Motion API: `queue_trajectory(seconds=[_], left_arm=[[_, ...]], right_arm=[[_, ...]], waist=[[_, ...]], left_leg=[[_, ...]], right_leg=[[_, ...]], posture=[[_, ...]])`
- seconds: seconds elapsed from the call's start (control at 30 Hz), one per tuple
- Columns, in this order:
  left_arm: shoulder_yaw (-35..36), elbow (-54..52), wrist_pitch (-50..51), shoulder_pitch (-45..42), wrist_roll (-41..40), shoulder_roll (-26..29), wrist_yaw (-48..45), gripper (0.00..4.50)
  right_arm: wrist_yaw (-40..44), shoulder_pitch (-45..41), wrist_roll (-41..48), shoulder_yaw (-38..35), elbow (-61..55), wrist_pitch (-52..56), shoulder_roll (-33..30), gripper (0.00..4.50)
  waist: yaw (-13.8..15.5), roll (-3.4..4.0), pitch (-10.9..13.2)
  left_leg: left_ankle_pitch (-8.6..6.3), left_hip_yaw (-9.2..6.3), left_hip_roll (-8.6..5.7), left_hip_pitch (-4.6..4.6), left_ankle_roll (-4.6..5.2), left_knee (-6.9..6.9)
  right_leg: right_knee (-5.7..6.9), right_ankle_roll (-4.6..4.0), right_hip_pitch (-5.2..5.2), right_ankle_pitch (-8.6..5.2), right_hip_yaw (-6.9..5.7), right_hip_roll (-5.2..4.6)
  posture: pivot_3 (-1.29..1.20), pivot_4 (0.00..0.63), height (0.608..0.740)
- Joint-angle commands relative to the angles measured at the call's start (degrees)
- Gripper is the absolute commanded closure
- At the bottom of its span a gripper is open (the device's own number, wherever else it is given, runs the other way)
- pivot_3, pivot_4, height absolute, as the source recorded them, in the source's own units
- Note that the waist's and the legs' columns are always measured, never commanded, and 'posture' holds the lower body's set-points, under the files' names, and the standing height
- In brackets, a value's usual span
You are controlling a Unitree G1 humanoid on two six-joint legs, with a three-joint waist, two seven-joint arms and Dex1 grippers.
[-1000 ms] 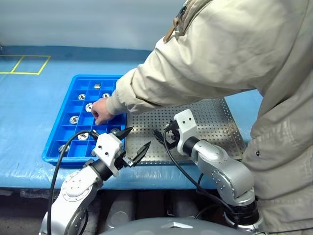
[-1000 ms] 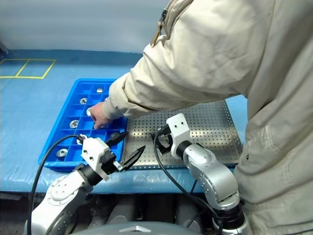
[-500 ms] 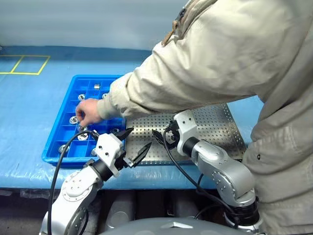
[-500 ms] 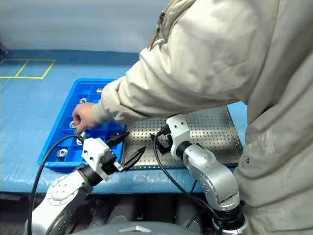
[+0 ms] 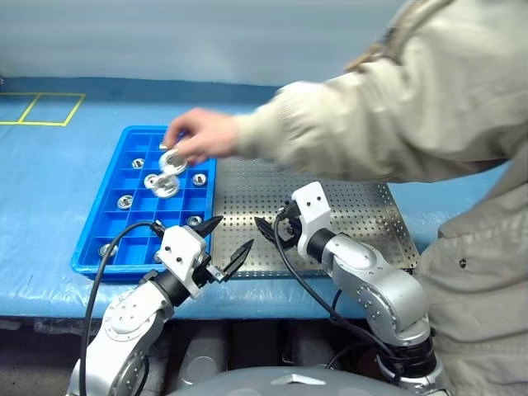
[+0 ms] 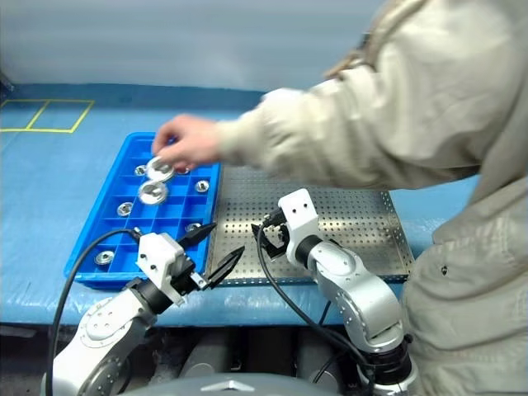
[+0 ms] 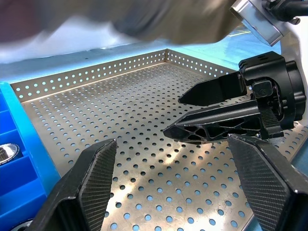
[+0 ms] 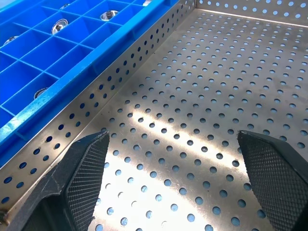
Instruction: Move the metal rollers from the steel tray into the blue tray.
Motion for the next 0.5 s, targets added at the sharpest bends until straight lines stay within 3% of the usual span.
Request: queue_trajectory(seconds=[0.03,0.5], left_arm=[[0.3,-1.0,-0.7,-0.3,-0.4,-0.1,0.2,0.47],[0.7,-0.5,-0.2,-1.7,-1.3,0.4,-0.5,0.47]], right_arm=[[-0.2,-0.9,0.3,-0.2,-2.0,-0.1,0.2,0.03],[-1.3,-1.1,-0.2,0.2,-1.1,-0.2,1.1,0.03]], waist=[[0.0,0.00,0.0],[0.0,0.00,0.0]], left_leg=[[0.00,0.00,0.00,0.00,0.00,0.00],[0.00,0.00,0.00,0.00,0.00,0.00]], right_leg=[[0.00,0.00,0.00,0.00,0.00,0.00],[0.00,0.00,0.00,0.00,0.00,0.00]], posture=[[0.16,0.150,0.740],[0.14,0.150,0.740]])
